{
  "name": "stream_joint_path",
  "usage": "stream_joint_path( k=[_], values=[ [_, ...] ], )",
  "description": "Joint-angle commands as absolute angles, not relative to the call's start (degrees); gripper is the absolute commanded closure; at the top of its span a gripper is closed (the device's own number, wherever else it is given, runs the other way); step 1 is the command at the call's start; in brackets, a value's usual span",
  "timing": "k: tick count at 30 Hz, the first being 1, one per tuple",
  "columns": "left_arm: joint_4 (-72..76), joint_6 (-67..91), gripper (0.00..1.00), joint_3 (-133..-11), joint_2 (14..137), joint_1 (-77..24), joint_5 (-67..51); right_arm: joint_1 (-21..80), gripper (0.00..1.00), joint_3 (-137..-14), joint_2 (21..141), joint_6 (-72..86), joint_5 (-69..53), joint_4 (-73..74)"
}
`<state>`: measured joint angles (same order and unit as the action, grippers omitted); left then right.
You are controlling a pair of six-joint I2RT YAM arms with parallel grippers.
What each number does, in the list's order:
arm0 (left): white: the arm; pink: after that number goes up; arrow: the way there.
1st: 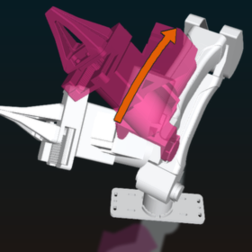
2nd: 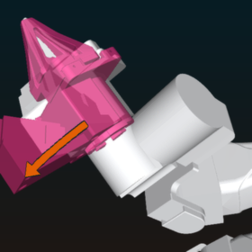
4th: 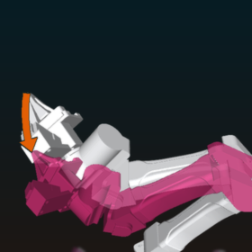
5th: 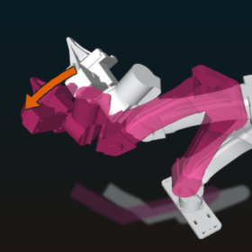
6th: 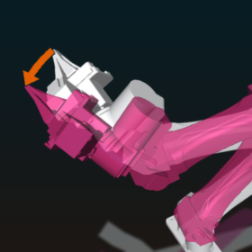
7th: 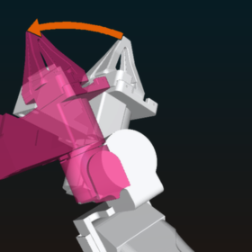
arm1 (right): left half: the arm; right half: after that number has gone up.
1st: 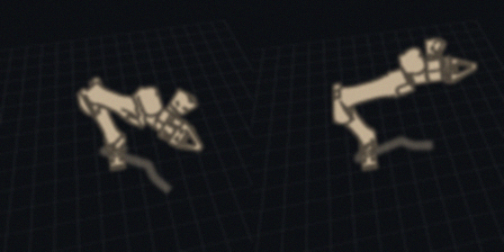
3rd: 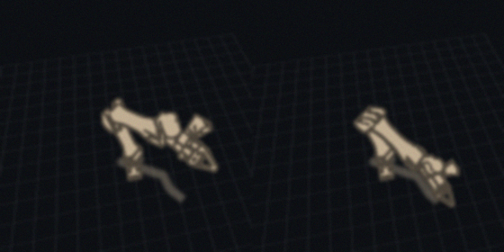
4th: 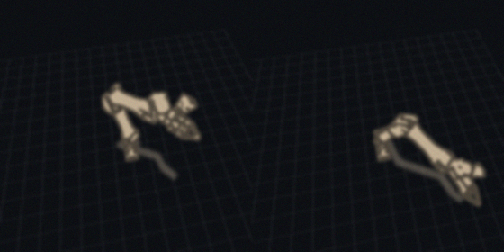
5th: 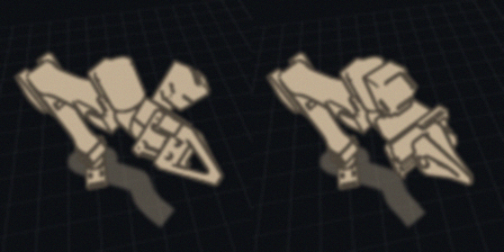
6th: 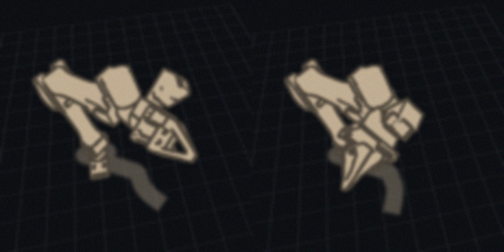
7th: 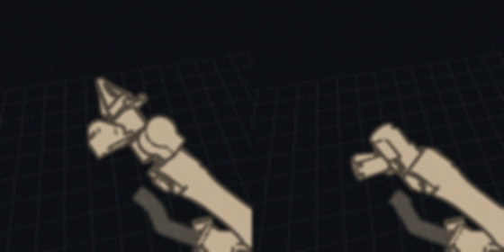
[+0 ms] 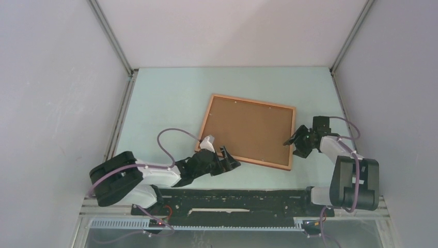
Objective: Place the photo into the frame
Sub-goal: Adjust the photo frame at the center of the board.
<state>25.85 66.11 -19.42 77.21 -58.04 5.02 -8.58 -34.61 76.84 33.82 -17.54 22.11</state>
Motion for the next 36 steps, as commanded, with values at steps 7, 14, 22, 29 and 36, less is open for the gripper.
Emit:
stream_joint_path(
  k=[7, 14, 22, 29, 36],
  values=[
    [35.99, 72.88, 0.00, -19.52, 81.55, -53.16, 7.04, 9.05, 0.34, -33.74, 73.81, 40.36, -20.26, 18.55],
    [30.66, 69.26, 0.00, -16.31, 73.42, -36.34, 0.47, 30.91, 0.35, -34.16, 76.95, 55.74, -18.70, 4.31],
    [7.67, 58.52, 0.00, -21.02, 63.04, -23.27, 1.20, 37.82, 0.35, -40.17, 82.10, 54.64, -17.15, -2.99],
    [3.20, 47.07, 0.11, -24.06, 52.18, -25.18, -1.66, 23.51, 0.36, -42.01, 78.94, 48.44, -15.77, 2.96],
    [-2.74, 38.98, 0.30, -40.18, 67.29, -37.51, -2.44, 15.44, 0.38, -41.69, 81.43, 44.85, -18.50, 7.15]
  ],
)
